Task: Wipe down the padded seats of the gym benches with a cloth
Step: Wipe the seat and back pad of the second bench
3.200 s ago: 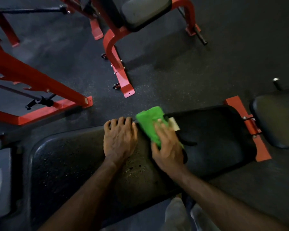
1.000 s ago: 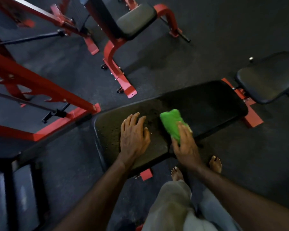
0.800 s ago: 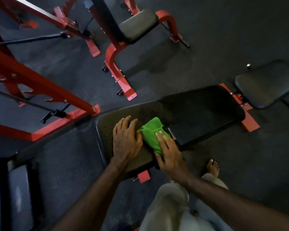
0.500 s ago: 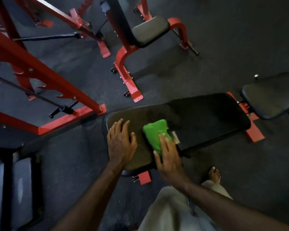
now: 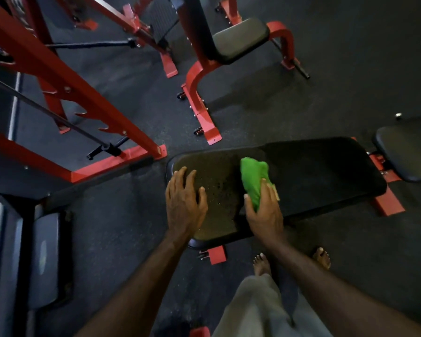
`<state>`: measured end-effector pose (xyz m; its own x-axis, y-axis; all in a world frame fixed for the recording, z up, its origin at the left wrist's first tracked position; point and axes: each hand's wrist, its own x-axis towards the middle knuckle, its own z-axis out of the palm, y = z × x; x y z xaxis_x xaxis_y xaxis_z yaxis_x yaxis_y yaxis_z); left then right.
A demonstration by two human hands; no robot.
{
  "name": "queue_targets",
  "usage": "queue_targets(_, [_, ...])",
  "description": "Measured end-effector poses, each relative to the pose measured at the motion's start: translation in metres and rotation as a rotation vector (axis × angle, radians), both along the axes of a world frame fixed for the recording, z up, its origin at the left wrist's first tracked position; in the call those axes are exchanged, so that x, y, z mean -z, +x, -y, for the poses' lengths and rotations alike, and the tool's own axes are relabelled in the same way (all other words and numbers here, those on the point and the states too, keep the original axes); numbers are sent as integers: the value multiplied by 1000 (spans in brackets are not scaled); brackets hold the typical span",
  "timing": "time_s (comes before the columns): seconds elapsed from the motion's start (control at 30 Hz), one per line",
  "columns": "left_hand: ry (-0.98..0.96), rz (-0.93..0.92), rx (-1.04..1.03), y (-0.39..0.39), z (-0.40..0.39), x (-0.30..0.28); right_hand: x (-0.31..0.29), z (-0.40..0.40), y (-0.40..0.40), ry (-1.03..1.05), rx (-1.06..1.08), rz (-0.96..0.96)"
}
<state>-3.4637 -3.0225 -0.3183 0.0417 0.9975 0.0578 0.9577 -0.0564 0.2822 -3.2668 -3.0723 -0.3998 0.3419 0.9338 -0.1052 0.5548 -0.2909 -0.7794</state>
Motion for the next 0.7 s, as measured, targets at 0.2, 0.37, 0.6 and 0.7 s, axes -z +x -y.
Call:
queue_targets(0.2, [47, 106, -90, 1, 0, 5, -9, 21, -17, 349, -462, 85])
queue_targets(0.37, [66, 100, -103, 3, 1, 7, -17, 4, -48, 142, -11, 52])
queue_targets(0.6, [91, 138, -121, 4, 0, 8, -2, -22, -19, 279, -192, 63])
queue_targets(0.7, [97, 150, -139, 3, -1, 9, -9, -26, -43, 287, -132, 54])
